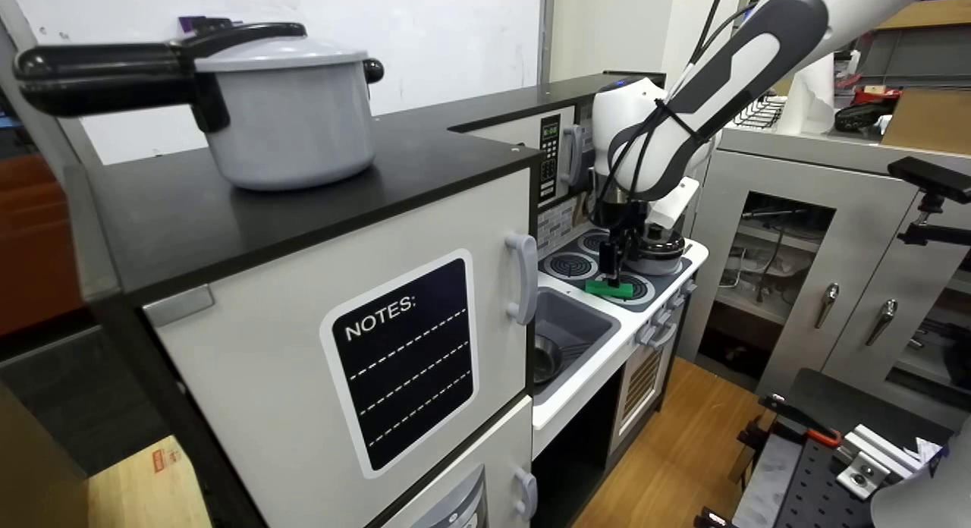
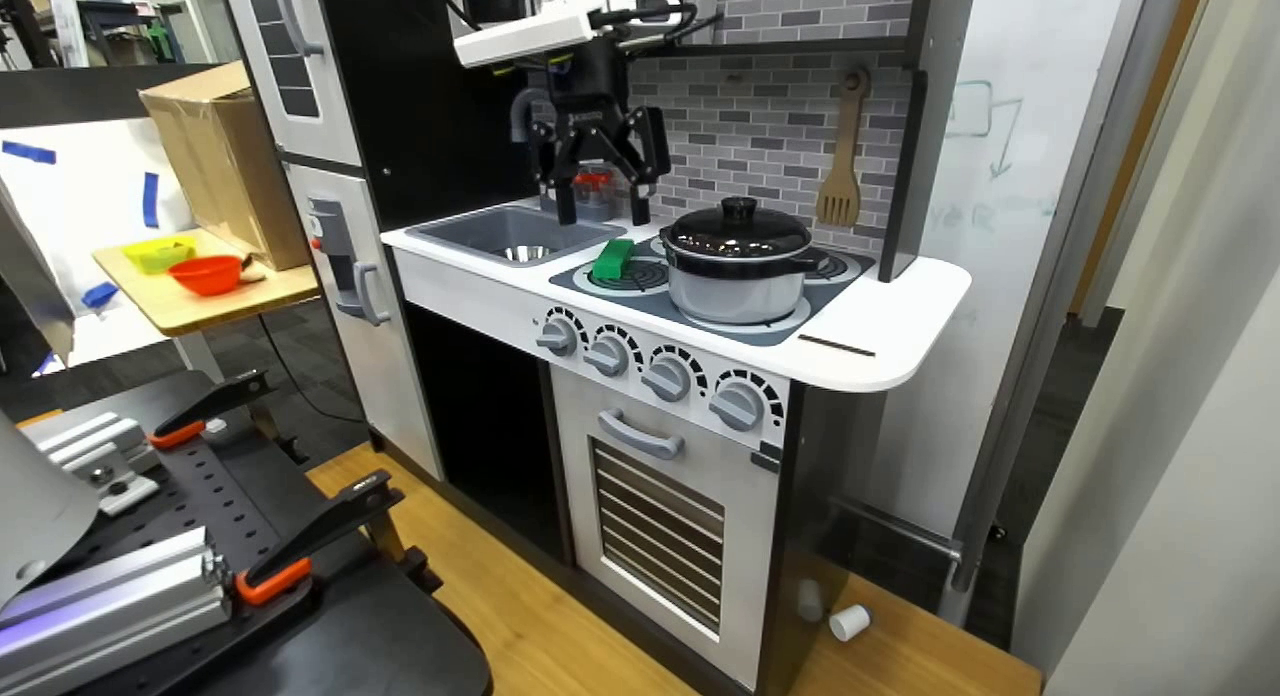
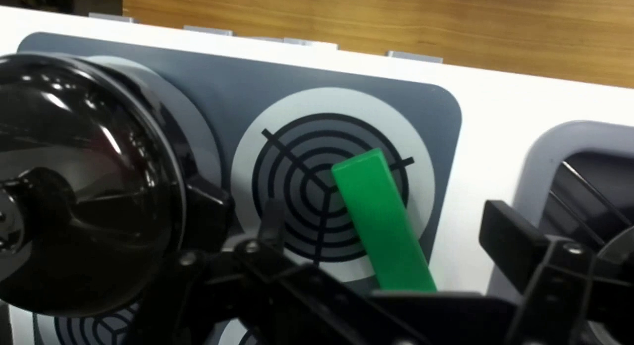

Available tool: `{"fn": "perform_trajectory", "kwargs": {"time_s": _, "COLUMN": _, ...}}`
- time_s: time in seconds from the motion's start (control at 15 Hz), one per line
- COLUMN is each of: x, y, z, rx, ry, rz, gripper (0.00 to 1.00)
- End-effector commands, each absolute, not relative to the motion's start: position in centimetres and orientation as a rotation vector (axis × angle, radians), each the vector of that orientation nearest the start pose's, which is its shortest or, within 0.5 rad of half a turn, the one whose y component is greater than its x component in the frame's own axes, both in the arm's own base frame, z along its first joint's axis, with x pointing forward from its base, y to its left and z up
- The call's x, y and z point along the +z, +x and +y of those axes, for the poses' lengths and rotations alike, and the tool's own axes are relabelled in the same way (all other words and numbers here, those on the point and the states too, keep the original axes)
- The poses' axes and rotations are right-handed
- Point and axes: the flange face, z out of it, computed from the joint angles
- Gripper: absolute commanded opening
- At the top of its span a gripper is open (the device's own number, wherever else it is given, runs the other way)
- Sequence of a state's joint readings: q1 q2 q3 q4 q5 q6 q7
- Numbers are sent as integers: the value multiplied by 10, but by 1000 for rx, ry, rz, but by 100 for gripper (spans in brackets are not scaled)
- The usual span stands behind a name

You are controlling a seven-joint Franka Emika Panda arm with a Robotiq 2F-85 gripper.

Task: Place the black lid on top of the grey pot on the stove, remove the green block from the silver pan in the sink and set it on the stove then place it back on the pan

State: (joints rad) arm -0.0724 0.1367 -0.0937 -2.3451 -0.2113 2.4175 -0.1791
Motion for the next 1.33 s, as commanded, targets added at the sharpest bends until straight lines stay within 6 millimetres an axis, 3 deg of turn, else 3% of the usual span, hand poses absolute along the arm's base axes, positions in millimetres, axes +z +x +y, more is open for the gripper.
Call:
{"fn": "perform_trajectory", "kwargs": {"time_s": 0.0, "x": 258, "y": 515, "z": -105, "rx": 130, "ry": -3210, "rz": -411, "gripper": 100}}
{"fn": "perform_trajectory", "kwargs": {"time_s": 0.2, "x": 256, "y": 518, "z": -110, "rx": 130, "ry": -3157, "rz": -490, "gripper": 100}}
{"fn": "perform_trajectory", "kwargs": {"time_s": 0.53, "x": 254, "y": 506, "z": -97, "rx": 143, "ry": -3077, "rz": -627, "gripper": 100}}
{"fn": "perform_trajectory", "kwargs": {"time_s": 1.27, "x": 252, "y": 489, "z": -89, "rx": 178, "ry": -3091, "rz": -650, "gripper": 100}}
